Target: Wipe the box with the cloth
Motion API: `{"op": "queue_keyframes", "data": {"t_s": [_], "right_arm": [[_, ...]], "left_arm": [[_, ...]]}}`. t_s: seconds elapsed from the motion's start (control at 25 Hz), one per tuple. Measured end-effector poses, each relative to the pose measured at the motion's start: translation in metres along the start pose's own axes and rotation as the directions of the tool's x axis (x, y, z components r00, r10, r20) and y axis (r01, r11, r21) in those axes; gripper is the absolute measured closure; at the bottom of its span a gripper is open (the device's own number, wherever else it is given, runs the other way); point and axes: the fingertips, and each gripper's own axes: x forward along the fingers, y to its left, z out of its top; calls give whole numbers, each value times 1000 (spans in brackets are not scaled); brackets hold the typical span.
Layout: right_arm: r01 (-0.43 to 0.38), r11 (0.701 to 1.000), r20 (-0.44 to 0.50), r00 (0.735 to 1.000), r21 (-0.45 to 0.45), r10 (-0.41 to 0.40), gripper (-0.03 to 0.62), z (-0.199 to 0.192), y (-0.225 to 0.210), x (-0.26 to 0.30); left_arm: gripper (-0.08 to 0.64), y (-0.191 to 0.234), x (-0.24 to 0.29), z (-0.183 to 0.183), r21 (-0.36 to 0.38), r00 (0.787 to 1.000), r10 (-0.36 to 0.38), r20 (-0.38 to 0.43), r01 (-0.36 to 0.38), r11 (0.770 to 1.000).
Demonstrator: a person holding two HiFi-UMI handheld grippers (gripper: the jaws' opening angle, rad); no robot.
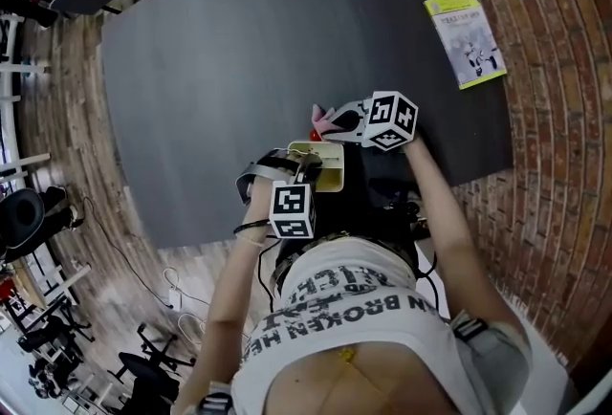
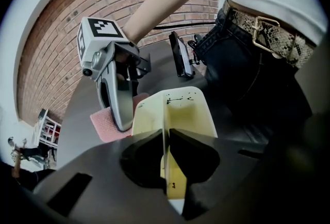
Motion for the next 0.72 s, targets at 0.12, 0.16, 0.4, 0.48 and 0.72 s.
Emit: {"op": "queue_keyframes", "data": {"t_s": [0.12, 0.16, 0.4, 0.48, 0.72], "right_arm": [[-39, 999, 1, 999, 29, 39, 575, 2, -2, 4], [-52, 997, 6, 999, 48, 52, 575, 2, -3, 5], [-121, 974, 90, 990, 194, 105, 575, 1, -4, 4], [-120, 969, 116, 988, 214, 97, 575, 0, -4, 1], [-143, 954, 209, 974, 263, 88, 575, 0, 2, -7]], "left_arm": [[528, 2, -1, -1, -5, 1000, -1, -4, 1, 1000], [528, 2, 0, -2, 0, 1000, 2, -11, -2, 1000], [528, 1, 1, -1, -7, 1000, -8, -9, 8, 1000], [528, 0, 1, -2, -8, 1000, -8, -16, 8, 1000], [528, 0, 2, -6, -1, 1000, 0, -32, 0, 1000]]}}
